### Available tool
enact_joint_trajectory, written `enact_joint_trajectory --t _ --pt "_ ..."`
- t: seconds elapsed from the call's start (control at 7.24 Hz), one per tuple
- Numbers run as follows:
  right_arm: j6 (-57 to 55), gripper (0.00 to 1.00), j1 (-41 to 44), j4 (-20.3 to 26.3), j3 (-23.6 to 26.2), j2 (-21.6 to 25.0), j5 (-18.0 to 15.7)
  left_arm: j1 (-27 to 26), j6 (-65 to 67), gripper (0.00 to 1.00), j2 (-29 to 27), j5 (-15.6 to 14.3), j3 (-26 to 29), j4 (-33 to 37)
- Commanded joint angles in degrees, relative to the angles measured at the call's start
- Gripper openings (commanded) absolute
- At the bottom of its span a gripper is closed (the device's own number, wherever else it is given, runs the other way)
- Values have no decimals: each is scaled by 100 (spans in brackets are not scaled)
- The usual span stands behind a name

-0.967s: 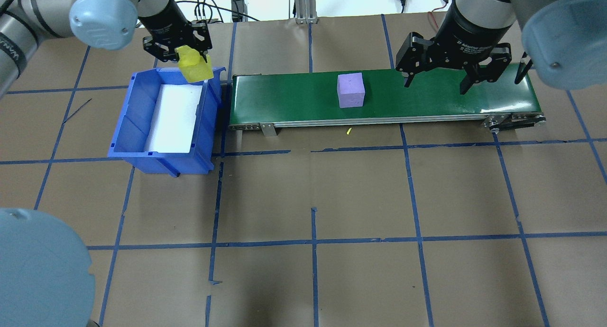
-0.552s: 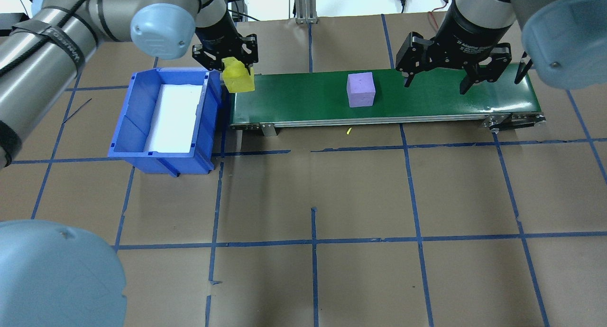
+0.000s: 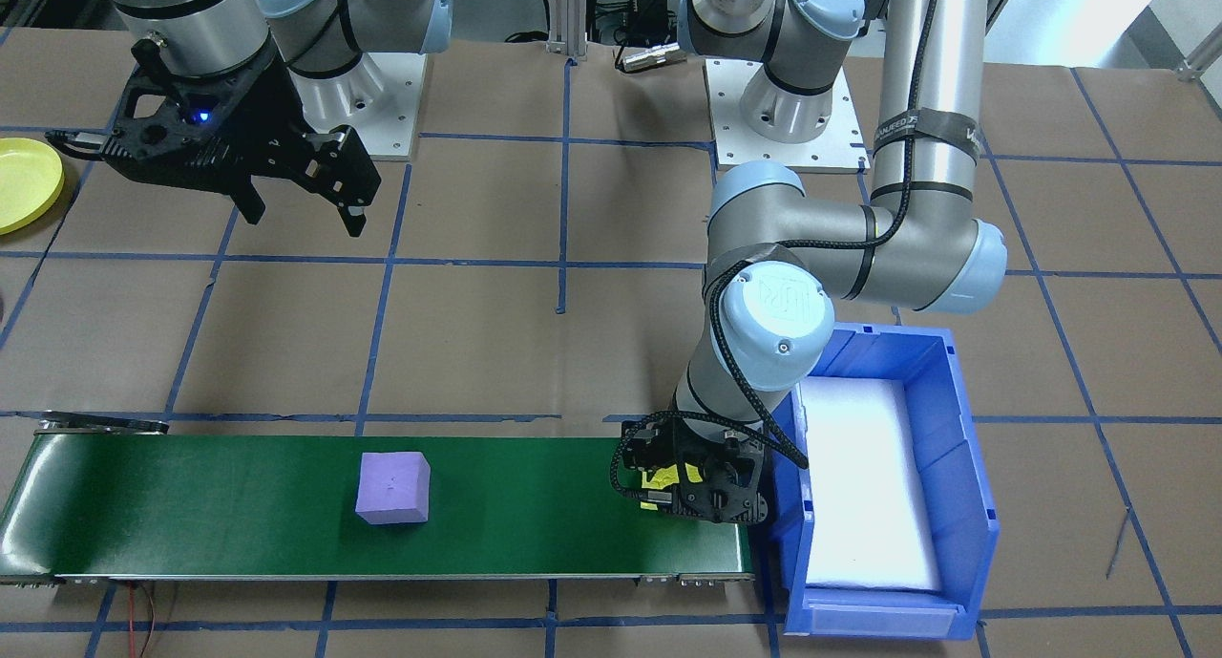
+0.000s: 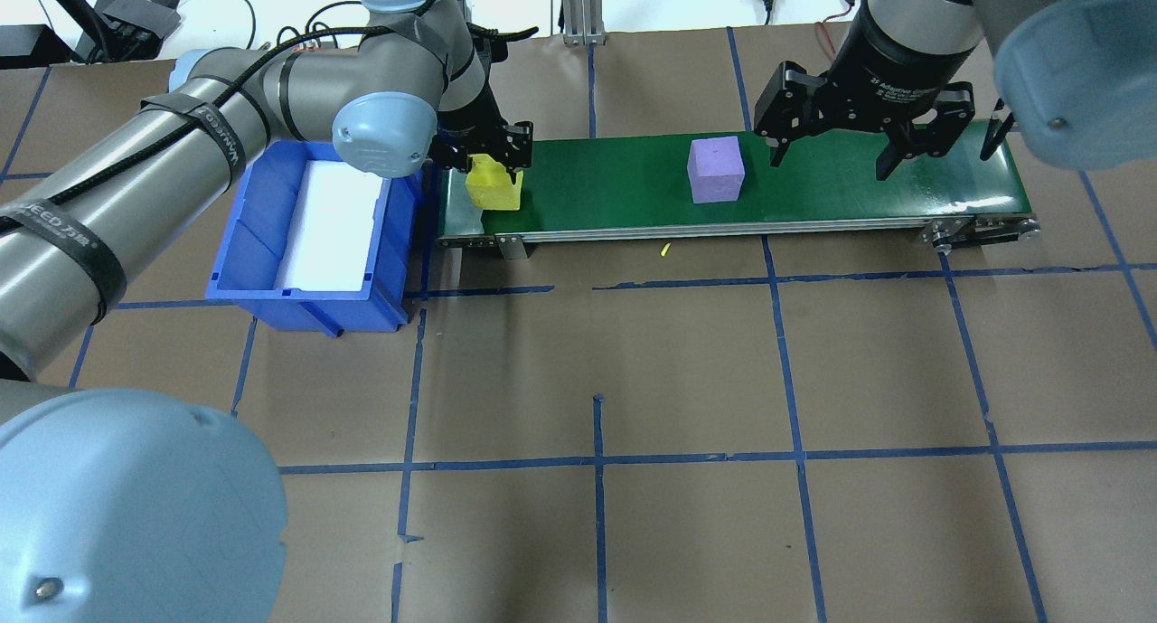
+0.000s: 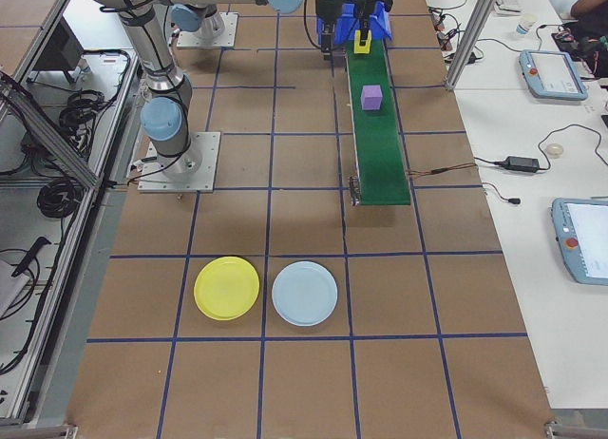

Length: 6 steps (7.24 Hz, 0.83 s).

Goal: Move block left to right into plate

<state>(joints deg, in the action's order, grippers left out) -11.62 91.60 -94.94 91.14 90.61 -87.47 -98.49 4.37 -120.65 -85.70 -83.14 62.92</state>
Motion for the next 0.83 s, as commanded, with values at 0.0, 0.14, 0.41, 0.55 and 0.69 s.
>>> enact_joint_trajectory --t 0.0,0.14,0.41,0.55,0.69 --pt "2 100 -2 1 0 0 2 -3 159 99 33 44 -131 -112" --pt "-7 100 -2 10 0 0 -7 -3 178 99 190 35 -202 -113" --pt "-7 100 -10 10 0 9 -16 14 152 100 784 -34 -255 383" --pt "-7 100 -10 10 0 9 -24 84 56 100 1363 -78 -273 1032" --pt "2 100 -10 10 0 9 -24 320 55 100 1734 -88 -316 1595"
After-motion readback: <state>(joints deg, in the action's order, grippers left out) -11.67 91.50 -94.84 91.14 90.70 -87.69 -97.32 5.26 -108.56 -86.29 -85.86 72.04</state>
